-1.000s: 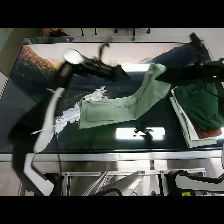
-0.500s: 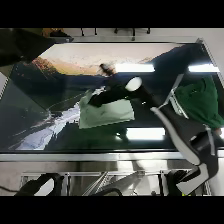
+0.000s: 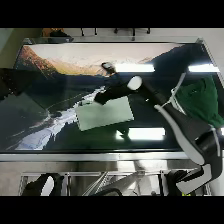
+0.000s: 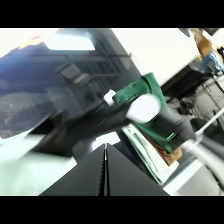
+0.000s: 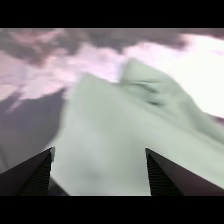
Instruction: Fold the shirts.
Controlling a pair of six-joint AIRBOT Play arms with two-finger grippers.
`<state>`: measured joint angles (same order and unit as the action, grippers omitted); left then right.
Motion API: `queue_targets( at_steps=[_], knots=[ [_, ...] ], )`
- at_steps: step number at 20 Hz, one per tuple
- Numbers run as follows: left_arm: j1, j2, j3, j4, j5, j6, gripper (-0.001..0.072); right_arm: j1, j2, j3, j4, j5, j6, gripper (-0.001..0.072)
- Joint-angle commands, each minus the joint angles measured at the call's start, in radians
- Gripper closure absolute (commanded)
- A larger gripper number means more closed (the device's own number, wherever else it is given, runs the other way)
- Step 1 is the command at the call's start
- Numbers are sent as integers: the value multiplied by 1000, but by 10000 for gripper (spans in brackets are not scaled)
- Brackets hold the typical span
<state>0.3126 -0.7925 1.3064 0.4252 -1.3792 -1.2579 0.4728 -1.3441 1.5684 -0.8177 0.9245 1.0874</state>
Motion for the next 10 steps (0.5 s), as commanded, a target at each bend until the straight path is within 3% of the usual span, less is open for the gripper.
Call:
queue_targets(
  at_steps=[1, 3, 5, 10],
  knots=[
    [47, 38, -65, 1, -2, 5, 693, -254, 72, 0, -185, 206, 79, 71],
    [53, 38, -74, 2, -14, 5, 693, -386, 40, 0, -184, 300, 79, 66],
    [51, 37, -73, 0, -13, 5, 693, -455, -18, 0, -176, 368, 80, 0],
    [51, 38, -73, 1, -19, 6, 693, -446, -200, 0, -47, 461, 65, 2]
  ],
)
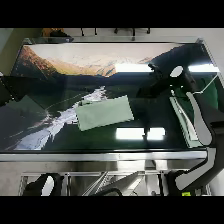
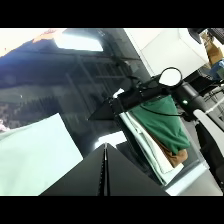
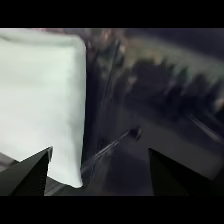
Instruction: Fold the shirts.
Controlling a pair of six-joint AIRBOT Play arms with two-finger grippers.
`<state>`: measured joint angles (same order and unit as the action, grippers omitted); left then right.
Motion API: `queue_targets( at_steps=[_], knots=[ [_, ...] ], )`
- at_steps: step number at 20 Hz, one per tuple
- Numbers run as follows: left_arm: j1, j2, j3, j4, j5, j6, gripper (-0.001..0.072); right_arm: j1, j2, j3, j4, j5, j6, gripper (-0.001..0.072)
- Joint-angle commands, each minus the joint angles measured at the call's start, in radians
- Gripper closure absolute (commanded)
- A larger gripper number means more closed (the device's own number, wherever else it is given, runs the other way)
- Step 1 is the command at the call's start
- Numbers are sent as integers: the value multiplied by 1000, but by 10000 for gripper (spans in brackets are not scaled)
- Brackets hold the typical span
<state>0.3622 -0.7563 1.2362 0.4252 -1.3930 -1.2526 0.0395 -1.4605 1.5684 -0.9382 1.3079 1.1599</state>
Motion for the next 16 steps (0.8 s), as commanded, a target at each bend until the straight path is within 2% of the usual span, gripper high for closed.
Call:
queue_targets(
  at_steps=[1, 8, 12, 13, 14, 15, 16],
  knots=[
    [2, 2, -3, 1, -5, 5, 693, 2, -111, 0, 119, 77, -8, 5],
    [2, 2, -3, 2, -5, 26, 693, 129, -186, 0, 166, -26, -11, 7],
    [2, 2, -3, 2, -7, 34, 693, 159, -208, 0, 235, -32, -19, 13],
    [2, 2, -3, 2, -10, 34, 693, 161, -207, 1, 273, -32, -40, 64],
    [2, 2, -3, 1, -15, 34, 692, 162, -205, 1, 327, -26, -73, 373],
    [2, 2, -3, 1, -19, 34, 692, 162, -200, 2, 385, -19, -101, 563],
    [2, 2, -3, 2, -21, 34, 693, 162, -190, 4, 416, -21, -101, 580]
  ],
)
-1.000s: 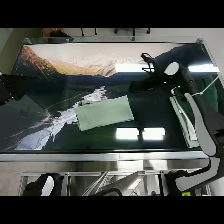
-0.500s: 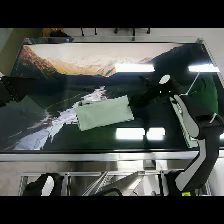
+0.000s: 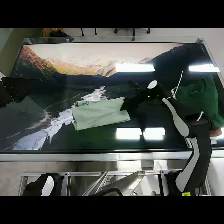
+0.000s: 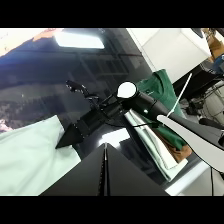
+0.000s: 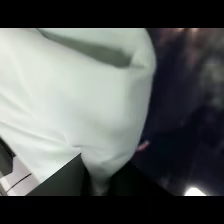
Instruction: Fold the shirts.
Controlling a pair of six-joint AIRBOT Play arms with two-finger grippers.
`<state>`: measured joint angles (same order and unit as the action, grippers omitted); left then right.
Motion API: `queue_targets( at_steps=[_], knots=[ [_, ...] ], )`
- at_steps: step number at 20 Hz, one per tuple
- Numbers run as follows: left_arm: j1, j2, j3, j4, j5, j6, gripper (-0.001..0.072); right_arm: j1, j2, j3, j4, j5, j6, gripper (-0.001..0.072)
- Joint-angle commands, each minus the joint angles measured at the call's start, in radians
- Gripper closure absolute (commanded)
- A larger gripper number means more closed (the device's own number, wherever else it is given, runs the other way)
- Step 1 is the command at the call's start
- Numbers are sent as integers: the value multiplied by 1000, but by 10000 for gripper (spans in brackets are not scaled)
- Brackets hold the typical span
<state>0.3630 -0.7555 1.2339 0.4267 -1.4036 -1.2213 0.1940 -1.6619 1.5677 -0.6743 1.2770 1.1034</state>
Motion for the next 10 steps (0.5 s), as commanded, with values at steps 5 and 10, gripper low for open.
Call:
queue_targets(
  at_steps=[5, 10],
  knots=[
    [1, 1, 0, 0, -11, 10, 693, -27, 93, 100, 175, -19, -36, 687],
    [1, 1, 0, 0, -11, 12, 693, -188, 189, 246, 271, -148, 74, 688]
  ],
)
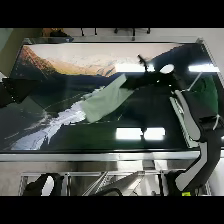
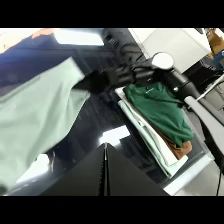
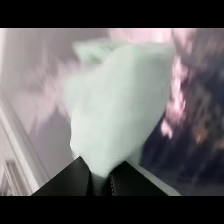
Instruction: Fold the shirts.
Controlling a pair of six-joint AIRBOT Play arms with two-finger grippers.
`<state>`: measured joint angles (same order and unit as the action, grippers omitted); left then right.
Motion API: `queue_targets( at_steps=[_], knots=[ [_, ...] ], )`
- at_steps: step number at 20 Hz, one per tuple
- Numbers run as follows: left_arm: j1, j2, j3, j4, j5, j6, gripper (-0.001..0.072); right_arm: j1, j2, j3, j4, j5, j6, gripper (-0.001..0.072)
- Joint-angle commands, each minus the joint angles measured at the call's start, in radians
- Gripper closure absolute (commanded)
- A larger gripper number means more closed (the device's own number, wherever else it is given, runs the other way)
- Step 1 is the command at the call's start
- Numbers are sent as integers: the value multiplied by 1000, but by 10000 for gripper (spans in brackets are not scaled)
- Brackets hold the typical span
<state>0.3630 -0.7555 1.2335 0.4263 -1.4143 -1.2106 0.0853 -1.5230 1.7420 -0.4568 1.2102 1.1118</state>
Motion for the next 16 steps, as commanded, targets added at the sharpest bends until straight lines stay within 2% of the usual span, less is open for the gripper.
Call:
queue_targets(
  at_steps=[1, 6, 8, 12, 16],
  knots=[
    [1, 1, 0, 0, -1, 2, 693, -118, 69, 89, 53, -113, 93, 688],
    [1, 1, 0, 0, -1, 11, 693, -384, 159, 103, 54, -246, 222, 687],
    [1, 1, 0, 0, -1, 18, 693, -507, 167, 103, 54, -224, 249, 688],
    [1, 1, 0, 0, -1, 19, 692, -690, 188, 103, 48, -94, 253, 687],
    [1, 1, 0, 0, -1, 26, 693, -813, 271, 103, 46, -117, 224, 688]
  ],
)
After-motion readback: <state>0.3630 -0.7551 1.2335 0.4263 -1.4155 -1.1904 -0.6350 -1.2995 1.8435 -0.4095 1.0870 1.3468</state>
